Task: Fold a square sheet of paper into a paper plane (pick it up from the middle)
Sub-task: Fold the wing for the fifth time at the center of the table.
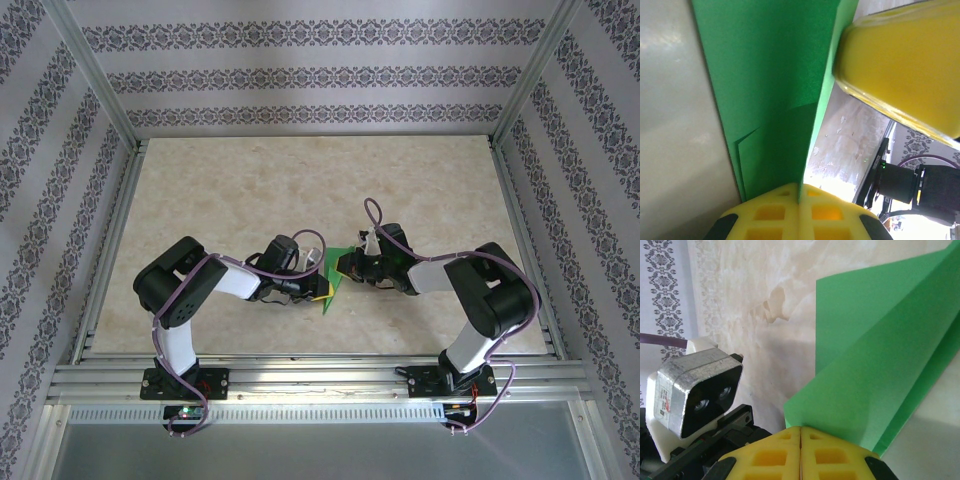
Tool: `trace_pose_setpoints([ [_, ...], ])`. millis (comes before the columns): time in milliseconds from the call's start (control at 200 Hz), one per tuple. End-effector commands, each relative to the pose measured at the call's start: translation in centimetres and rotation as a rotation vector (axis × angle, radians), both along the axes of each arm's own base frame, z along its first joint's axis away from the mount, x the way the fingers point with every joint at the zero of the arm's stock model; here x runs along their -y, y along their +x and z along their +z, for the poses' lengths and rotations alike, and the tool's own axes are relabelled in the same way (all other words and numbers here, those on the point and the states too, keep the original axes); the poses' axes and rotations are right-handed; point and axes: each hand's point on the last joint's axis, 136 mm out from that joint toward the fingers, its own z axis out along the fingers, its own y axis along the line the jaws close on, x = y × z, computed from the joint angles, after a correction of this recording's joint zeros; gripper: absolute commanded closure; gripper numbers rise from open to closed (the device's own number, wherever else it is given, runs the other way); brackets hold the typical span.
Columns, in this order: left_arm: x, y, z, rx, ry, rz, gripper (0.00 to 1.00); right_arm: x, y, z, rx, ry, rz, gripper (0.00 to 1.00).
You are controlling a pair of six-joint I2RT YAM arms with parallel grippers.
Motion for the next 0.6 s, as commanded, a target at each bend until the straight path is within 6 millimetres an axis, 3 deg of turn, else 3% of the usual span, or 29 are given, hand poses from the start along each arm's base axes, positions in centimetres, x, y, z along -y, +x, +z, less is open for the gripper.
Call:
trace_pose_setpoints([
  [0,-0.2,0.4,-0.1,-0.01,-0.035,0.018,1.0,-0.1,-0.2,-0.1,0.021,0.014,0.037,0.93],
  [595,-0.7,0.2,-1.1,-0.051,-0.027,0.04,1.0,-0.4,-0.1,-0.5,0.024,0.012,0.063,0.92],
])
